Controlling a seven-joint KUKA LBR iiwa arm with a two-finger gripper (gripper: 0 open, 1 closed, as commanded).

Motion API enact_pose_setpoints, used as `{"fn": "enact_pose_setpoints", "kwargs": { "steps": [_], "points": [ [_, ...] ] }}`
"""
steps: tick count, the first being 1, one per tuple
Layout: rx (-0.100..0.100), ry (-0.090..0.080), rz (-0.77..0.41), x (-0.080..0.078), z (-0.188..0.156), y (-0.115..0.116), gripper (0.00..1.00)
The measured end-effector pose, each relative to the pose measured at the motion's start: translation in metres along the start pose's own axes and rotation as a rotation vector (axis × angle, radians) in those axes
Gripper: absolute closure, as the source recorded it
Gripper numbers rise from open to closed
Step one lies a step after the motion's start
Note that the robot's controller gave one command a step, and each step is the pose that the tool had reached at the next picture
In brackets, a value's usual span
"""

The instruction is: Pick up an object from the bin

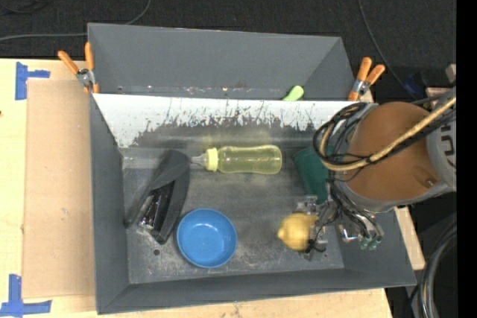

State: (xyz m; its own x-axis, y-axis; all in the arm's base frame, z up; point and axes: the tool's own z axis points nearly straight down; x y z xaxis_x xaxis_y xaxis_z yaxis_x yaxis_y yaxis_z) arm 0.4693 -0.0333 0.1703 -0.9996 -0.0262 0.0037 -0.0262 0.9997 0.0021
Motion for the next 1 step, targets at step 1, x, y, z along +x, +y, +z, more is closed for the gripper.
{"fn": "enact_pose_setpoints", "kwargs": {
  "steps": [1],
  "points": [
    [0.000, 0.003, -0.001, 0.0008, 0.0106, 0.0001, 1.00]
  ]
}}
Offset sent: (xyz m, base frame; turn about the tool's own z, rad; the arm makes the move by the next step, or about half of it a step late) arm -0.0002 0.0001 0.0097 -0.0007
